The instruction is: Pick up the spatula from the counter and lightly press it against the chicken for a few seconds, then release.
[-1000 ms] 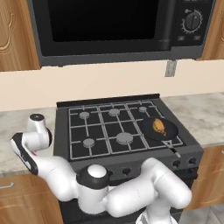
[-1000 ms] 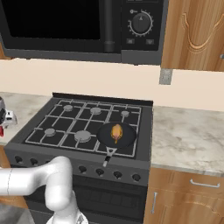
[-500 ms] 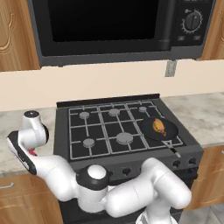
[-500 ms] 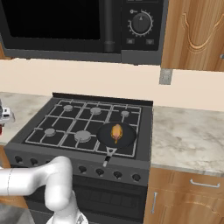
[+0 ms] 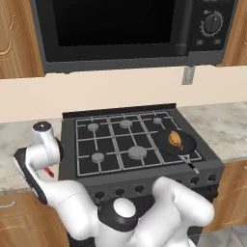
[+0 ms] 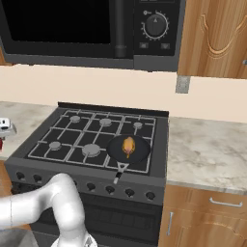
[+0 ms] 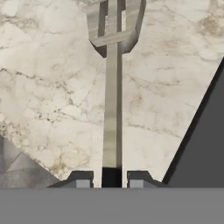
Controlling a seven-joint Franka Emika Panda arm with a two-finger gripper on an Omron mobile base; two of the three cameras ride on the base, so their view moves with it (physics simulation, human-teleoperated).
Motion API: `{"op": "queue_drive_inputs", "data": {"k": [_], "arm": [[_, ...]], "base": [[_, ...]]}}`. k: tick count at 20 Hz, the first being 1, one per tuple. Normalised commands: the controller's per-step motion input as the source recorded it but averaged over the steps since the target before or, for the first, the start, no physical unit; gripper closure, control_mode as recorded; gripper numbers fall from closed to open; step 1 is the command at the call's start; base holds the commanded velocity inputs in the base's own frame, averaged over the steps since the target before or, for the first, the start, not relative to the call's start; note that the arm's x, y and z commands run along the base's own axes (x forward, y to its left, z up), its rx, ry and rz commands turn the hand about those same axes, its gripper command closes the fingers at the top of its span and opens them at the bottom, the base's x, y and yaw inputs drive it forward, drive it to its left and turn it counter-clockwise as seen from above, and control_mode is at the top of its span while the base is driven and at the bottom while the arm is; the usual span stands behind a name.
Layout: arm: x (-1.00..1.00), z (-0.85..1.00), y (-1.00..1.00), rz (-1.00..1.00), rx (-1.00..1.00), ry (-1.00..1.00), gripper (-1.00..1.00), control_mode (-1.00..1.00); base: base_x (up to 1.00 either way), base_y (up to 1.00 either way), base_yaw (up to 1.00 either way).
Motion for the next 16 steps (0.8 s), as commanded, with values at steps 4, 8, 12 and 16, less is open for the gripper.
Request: {"op": "queue_drive_inputs", "data": {"k": [4, 8, 12, 16], "arm": [[-0.39, 0.40, -0.81, -0.10, 0.00, -0.11, 1.00, -1.00], [-0.38, 0.36, -0.79, -0.11, 0.01, -0.09, 1.00, -1.00], [-0.18, 0.46, -0.69, -0.18, 0.09, 0.01, 1.00, -1.00], [-0.23, 0.44, -0.69, -0.24, 0.13, 0.04, 1.00, -1.00]], "base": [[0.00, 0.00, 0.00], [0.00, 0.00, 0.00], [0.00, 0.00, 0.00], [0.00, 0.00, 0.00]]}}
